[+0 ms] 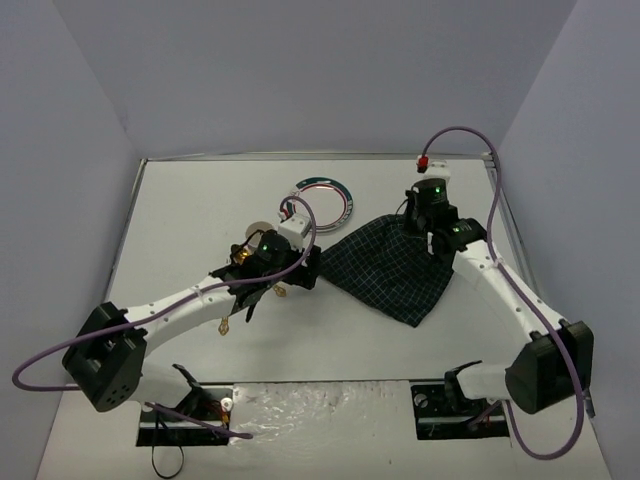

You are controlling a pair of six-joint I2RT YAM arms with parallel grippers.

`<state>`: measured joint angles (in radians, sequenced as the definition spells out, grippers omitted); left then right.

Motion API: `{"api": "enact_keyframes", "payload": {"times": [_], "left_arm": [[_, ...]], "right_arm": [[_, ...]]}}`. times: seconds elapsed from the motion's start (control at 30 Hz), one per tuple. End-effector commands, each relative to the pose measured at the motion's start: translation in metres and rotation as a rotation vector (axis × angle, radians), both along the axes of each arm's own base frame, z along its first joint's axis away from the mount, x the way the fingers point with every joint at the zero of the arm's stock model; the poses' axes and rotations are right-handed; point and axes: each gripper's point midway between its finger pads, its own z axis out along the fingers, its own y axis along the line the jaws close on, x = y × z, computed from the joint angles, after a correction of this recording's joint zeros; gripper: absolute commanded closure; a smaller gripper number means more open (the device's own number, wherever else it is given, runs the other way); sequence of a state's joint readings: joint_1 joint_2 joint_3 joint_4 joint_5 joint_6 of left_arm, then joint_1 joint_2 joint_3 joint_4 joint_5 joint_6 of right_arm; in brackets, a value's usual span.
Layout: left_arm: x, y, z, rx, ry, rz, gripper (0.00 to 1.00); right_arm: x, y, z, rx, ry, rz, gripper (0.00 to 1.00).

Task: Set the dinner table for one person

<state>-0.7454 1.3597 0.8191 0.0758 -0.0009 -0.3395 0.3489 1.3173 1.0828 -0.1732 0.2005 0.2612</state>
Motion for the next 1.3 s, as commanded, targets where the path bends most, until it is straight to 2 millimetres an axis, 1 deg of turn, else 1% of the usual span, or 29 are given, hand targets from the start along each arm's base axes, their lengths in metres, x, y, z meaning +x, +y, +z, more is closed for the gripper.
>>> {"api": "enact_keyframes", "payload": {"times": [0.0,0.1,0.2,0.3,0.37,0.47,0.5,0.67,0.73,0.8,0.9,0.97,1.0,1.03,1.13,1.2,1.23,1.27], "left_arm": [[0.015,-0.017,0.096,-0.157,-0.259,-0.083,0.22],[0.007,-0.008,0.121,-0.171,-0.329,-0.094,0.22],[-0.002,0.000,0.139,-0.165,-0.397,-0.122,0.22],[-0.013,0.001,0.148,-0.164,-0.427,-0.179,0.22],[-0.021,0.003,0.158,-0.180,-0.457,-0.203,0.22],[-0.028,0.011,0.170,-0.191,-0.474,-0.192,0.22],[-0.030,0.015,0.179,-0.194,-0.489,-0.182,0.22],[-0.040,0.035,0.197,-0.176,-0.507,-0.144,0.22],[-0.043,0.043,0.208,-0.186,-0.527,-0.126,0.22],[-0.049,0.052,0.209,-0.178,-0.515,-0.104,0.22],[-0.051,0.060,0.208,-0.166,-0.497,-0.080,0.22],[-0.052,0.063,0.202,-0.157,-0.466,-0.064,0.22],[-0.051,0.065,0.200,-0.152,-0.459,-0.047,0.22],[-0.049,0.067,0.196,-0.144,-0.446,-0.032,0.22],[-0.046,0.067,0.178,-0.110,-0.394,-0.015,0.22],[-0.044,0.065,0.166,-0.101,-0.366,-0.007,0.22],[-0.043,0.064,0.165,-0.105,-0.358,-0.002,0.22],[-0.041,0.063,0.159,-0.103,-0.342,0.006,0.22]], "right_arm": [[-0.013,0.003,0.051,0.016,-0.104,0.062,1.00],[-0.028,0.001,0.095,0.048,-0.210,0.093,1.00],[-0.041,0.004,0.125,0.080,-0.283,0.132,1.00],[-0.056,0.007,0.160,0.114,-0.363,0.179,1.00],[-0.066,0.011,0.177,0.128,-0.395,0.225,1.00],[-0.081,0.020,0.203,0.161,-0.436,0.309,1.00],[-0.088,0.021,0.214,0.171,-0.458,0.325,1.00],[-0.116,0.029,0.246,0.231,-0.518,0.415,1.00],[-0.123,0.032,0.254,0.253,-0.530,0.435,1.00],[-0.129,0.037,0.261,0.290,-0.537,0.462,1.00],[-0.125,0.035,0.258,0.309,-0.520,0.425,1.00],[-0.107,0.026,0.238,0.301,-0.467,0.317,1.00],[-0.099,0.021,0.231,0.293,-0.451,0.273,1.00],[-0.089,0.019,0.218,0.276,-0.417,0.238,1.00],[-0.058,0.011,0.162,0.194,-0.286,0.130,1.00],[-0.043,0.008,0.119,0.139,-0.199,0.092,1.00],[-0.036,0.008,0.102,0.119,-0.173,0.082,1.00],[-0.025,0.010,0.085,0.106,-0.159,0.073,1.00]]}}
